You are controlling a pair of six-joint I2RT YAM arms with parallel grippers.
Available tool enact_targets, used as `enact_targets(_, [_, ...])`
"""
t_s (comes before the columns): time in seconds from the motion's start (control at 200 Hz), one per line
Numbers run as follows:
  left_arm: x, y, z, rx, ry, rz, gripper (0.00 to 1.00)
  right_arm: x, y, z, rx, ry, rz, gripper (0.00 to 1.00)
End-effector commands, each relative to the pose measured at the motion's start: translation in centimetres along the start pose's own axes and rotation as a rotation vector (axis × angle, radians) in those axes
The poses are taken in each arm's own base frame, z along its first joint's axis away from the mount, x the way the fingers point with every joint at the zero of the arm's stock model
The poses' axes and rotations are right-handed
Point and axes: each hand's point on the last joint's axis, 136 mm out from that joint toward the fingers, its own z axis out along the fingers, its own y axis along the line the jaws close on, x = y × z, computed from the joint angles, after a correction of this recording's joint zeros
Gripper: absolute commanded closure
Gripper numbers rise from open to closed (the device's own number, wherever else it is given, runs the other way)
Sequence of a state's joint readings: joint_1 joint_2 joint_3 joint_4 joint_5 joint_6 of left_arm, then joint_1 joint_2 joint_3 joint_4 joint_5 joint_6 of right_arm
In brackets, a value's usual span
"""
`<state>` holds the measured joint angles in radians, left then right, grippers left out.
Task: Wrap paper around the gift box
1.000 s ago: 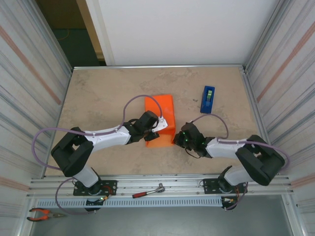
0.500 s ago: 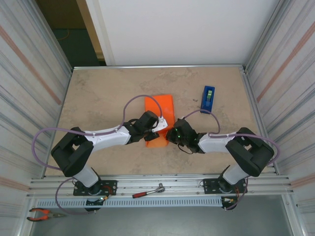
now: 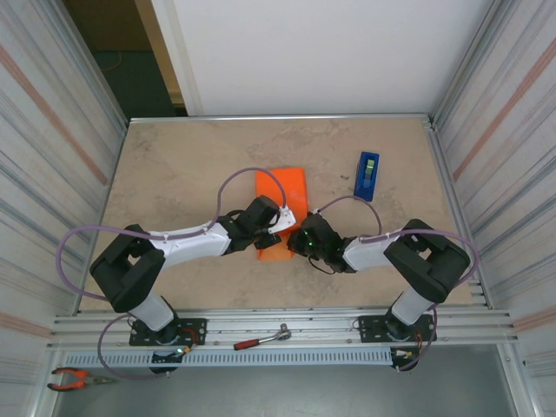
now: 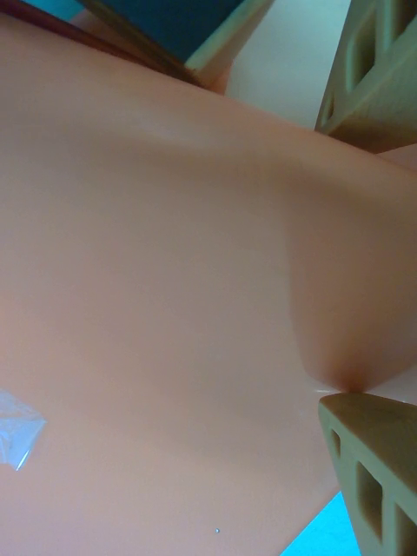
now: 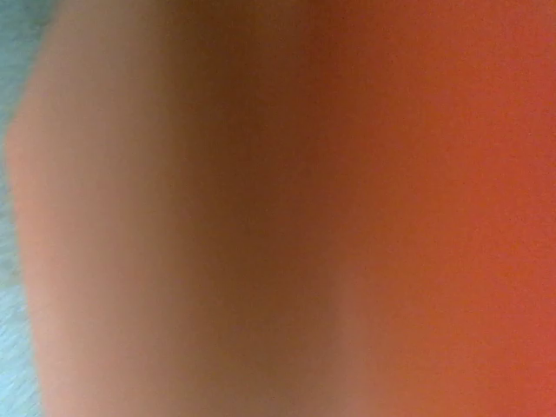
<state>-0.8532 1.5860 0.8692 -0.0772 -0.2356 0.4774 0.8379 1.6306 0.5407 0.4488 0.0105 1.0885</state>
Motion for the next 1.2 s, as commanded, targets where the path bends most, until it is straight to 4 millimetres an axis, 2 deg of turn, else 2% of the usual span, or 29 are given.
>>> enact_targets(0.0, [1.0,-1.9,0.3,0.063,0.032,0.031,0.29,0.5,-0.2,0.5,0.021,-0.012,-0.004,1.00])
enact_targets(0.235, [1.1,-1.9,0.3,0.063,0.033,0.031,0.29,3.0,-2.0,0.8,0.046,0.016,0.012,1.00])
enact_targets(0.341, [1.0,-1.9,0.3,0.063,0.033,0.030,0.29,3.6,-1.7,0.8,0.024,0.032,0.011,1.00])
enact_targets(0.807, [1.1,-2.0,0.4,0.065,0.037,0.030,0.29,3.9,-1.0,-2.0,-0.022,0.048,-0.021,1.00])
enact_targets(0.942, [1.1,-1.9,0.3,0.063,0.037,0.029,0.29,3.3,-1.5,-3.0,-0.020,0.024,-0.018,1.00])
enact_targets(1.193, [1.1,-2.0,0.3,0.065,0.038,0.030,0.29,0.6,-3.2,-5.3,0.010,-0.046,0.011,1.00])
